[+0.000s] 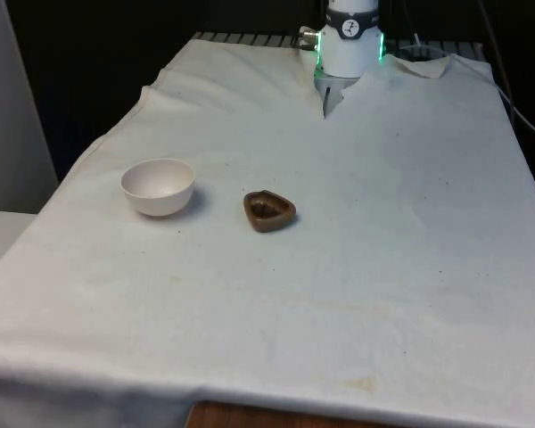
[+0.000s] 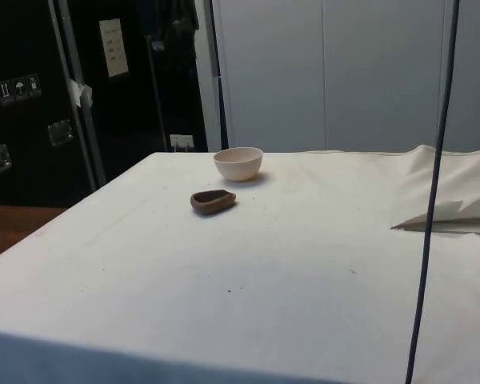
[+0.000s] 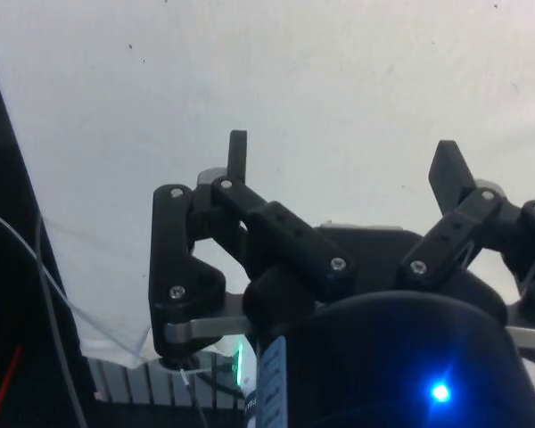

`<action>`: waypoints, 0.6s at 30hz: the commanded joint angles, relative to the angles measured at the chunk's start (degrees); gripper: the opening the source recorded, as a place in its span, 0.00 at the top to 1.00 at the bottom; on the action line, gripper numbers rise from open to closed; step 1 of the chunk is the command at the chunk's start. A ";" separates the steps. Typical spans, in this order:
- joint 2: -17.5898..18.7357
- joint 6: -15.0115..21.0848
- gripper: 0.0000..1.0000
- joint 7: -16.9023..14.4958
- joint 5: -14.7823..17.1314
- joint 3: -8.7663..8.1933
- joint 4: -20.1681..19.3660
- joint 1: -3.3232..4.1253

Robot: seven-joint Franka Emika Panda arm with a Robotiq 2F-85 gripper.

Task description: Pour the coffee beans from the cup into the bowl.

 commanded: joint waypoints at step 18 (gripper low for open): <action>5.10 6.47 0.00 5.33 0.74 0.00 -0.23 -0.11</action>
